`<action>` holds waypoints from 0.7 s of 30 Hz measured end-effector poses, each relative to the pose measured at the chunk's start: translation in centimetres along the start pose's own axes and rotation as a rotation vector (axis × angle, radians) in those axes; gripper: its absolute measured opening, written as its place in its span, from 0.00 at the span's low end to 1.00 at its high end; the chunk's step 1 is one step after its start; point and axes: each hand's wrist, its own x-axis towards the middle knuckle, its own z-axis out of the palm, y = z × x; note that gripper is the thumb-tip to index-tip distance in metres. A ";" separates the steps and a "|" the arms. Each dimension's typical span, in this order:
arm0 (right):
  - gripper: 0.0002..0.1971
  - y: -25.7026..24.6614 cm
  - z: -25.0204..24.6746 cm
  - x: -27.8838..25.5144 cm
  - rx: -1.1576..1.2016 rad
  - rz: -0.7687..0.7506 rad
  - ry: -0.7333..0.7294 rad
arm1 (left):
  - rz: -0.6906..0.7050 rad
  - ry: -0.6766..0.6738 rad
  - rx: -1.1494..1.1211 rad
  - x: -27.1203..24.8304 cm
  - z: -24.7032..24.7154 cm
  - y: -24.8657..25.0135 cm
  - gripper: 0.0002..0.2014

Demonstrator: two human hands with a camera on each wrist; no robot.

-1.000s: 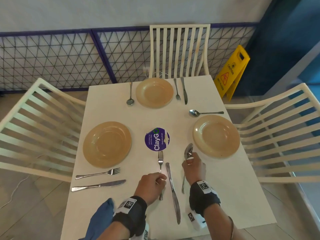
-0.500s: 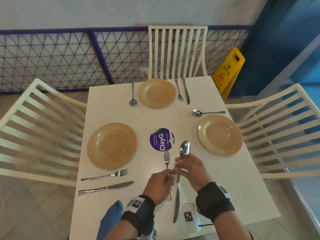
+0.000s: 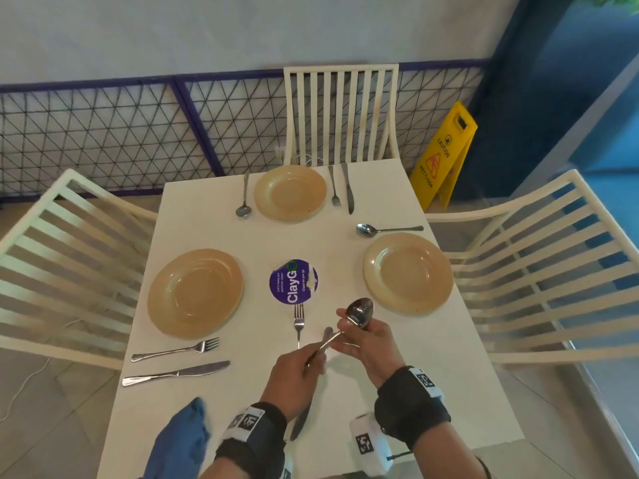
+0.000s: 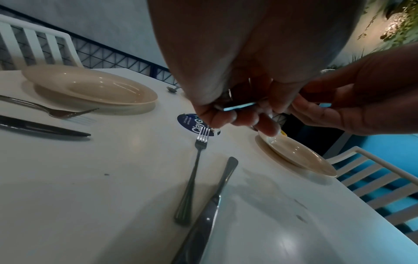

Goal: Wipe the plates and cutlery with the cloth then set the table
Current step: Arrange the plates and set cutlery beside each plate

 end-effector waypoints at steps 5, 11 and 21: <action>0.02 -1.7 -1.7 0.2 0.004 -0.048 0.070 | -0.062 0.033 -0.121 -0.5 1.1 1.5 0.09; 0.04 -3.7 -2.3 2.0 -0.162 -0.046 0.022 | -0.203 0.253 -0.366 -0.4 -2.9 0.6 0.06; 0.06 -3.7 4.9 6.8 -0.463 0.037 -0.044 | -0.277 0.522 -0.637 3.0 -12.7 -1.7 0.07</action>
